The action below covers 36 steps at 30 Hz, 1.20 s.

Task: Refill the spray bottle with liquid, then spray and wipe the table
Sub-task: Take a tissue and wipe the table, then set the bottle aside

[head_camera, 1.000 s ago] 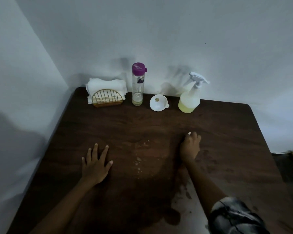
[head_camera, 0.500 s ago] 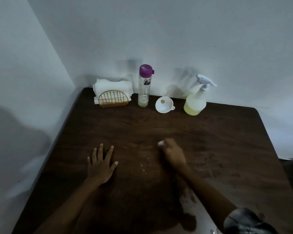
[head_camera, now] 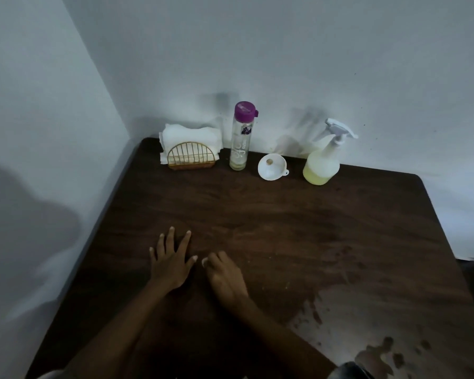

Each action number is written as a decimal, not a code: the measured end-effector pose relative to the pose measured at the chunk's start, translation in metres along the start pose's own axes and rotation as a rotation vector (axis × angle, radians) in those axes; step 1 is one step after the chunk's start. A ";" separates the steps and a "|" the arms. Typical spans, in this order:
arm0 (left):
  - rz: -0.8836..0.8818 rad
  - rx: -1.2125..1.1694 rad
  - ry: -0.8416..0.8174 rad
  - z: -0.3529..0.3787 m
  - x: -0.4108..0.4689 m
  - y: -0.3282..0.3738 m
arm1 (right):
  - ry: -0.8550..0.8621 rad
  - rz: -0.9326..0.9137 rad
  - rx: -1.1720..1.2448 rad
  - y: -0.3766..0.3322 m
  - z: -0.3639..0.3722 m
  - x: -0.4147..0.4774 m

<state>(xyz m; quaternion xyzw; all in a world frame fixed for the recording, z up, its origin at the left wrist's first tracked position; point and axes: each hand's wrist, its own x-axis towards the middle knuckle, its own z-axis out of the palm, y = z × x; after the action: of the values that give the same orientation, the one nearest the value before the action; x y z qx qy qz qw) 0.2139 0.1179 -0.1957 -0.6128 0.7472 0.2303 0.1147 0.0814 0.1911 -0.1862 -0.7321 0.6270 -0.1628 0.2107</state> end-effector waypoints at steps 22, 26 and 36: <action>0.002 -0.014 -0.027 -0.002 -0.001 -0.002 | 0.148 0.093 -0.111 0.010 0.024 -0.036; -0.002 -0.013 -0.031 -0.001 -0.001 -0.002 | 0.320 0.254 -0.247 0.078 -0.023 -0.069; -0.005 -0.010 -0.024 0.001 0.000 -0.002 | 0.411 0.719 -0.112 0.082 -0.003 -0.093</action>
<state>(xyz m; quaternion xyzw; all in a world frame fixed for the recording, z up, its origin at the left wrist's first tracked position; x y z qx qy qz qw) 0.2158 0.1183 -0.1967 -0.6124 0.7432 0.2411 0.1208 -0.0047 0.2719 -0.2228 -0.4292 0.8795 -0.1875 0.0845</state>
